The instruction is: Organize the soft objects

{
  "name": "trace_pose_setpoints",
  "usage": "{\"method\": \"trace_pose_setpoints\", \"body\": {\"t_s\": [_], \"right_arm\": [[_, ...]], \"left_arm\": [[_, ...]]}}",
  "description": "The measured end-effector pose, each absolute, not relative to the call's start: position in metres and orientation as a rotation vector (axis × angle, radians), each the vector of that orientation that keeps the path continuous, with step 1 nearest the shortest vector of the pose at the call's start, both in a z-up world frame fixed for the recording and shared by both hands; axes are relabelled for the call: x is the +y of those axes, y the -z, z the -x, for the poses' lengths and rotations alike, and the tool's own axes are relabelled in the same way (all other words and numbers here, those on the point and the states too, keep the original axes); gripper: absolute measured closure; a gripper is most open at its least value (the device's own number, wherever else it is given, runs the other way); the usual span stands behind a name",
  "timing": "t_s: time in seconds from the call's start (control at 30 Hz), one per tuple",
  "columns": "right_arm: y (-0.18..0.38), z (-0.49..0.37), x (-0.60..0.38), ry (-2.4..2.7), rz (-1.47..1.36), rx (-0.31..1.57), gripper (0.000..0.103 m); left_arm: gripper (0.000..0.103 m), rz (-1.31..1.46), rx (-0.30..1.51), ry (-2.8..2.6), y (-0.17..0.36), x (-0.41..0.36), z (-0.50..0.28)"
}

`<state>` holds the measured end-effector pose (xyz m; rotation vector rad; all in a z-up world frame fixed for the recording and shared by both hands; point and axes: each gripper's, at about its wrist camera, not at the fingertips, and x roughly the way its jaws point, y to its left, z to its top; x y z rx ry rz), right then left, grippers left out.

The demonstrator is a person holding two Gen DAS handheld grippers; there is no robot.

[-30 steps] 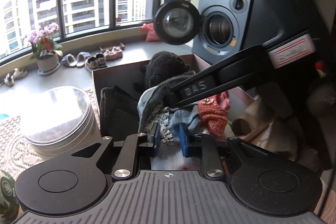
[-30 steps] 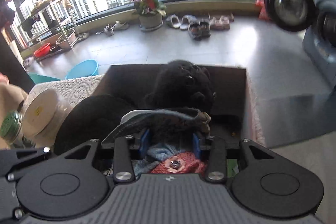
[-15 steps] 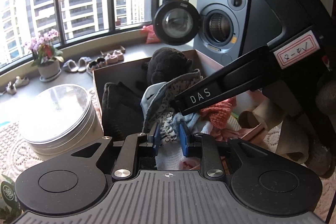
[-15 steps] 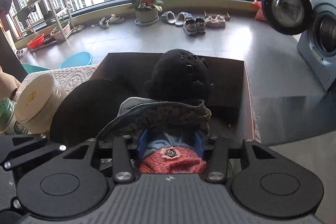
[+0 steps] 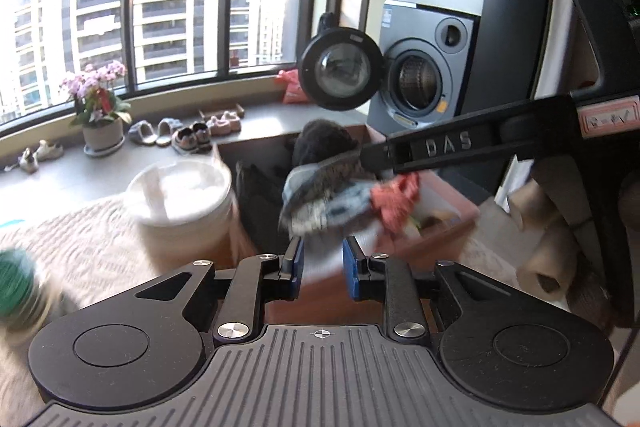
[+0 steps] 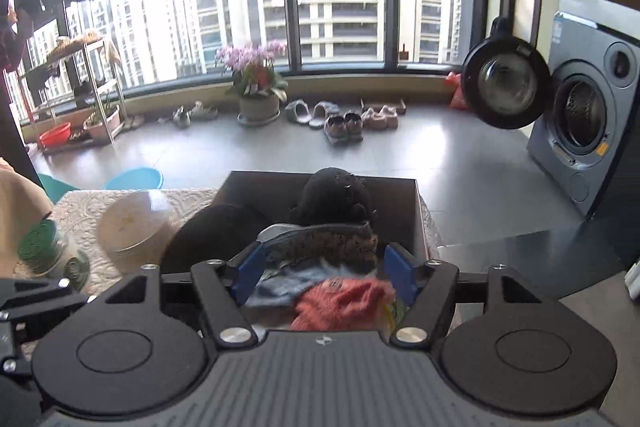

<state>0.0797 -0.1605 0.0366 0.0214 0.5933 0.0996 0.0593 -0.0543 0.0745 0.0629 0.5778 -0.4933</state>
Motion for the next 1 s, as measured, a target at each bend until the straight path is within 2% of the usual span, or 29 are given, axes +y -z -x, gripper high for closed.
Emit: {"method": "trace_pose_setpoints", "body": {"t_s": [0.3, 0.5, 0.57, 0.73, 0.9, 1.0], "right_arm": [[0.005, 0.0, -0.112, -0.193, 0.053, 0.636, 0.033], [0.048, 0.008, -0.089, -0.218, 0.167, 0.709, 0.033], [0.056, 0.011, -0.094, -0.198, 0.14, 0.697, 0.029], [0.064, 0.009, -0.105, -0.169, 0.077, 0.697, 0.011], [0.065, 0.009, -0.119, -0.101, 0.032, 0.721, 0.0], [0.065, 0.012, -0.122, -0.089, 0.027, 0.728, 0.0]], "left_arm": [[0.078, -0.05, 0.598, 0.296, -0.031, -0.008, 0.044], [0.078, -0.034, 0.654, 0.222, -0.009, 0.009, 0.049], [0.078, -0.011, 0.652, 0.224, -0.01, 0.012, 0.045], [0.078, 0.046, 0.651, 0.211, -0.006, 0.007, 0.035], [0.078, 0.076, 0.656, 0.186, -0.006, 0.001, 0.031], [0.075, 0.063, 0.652, 0.19, -0.005, -0.006, 0.03]]}}
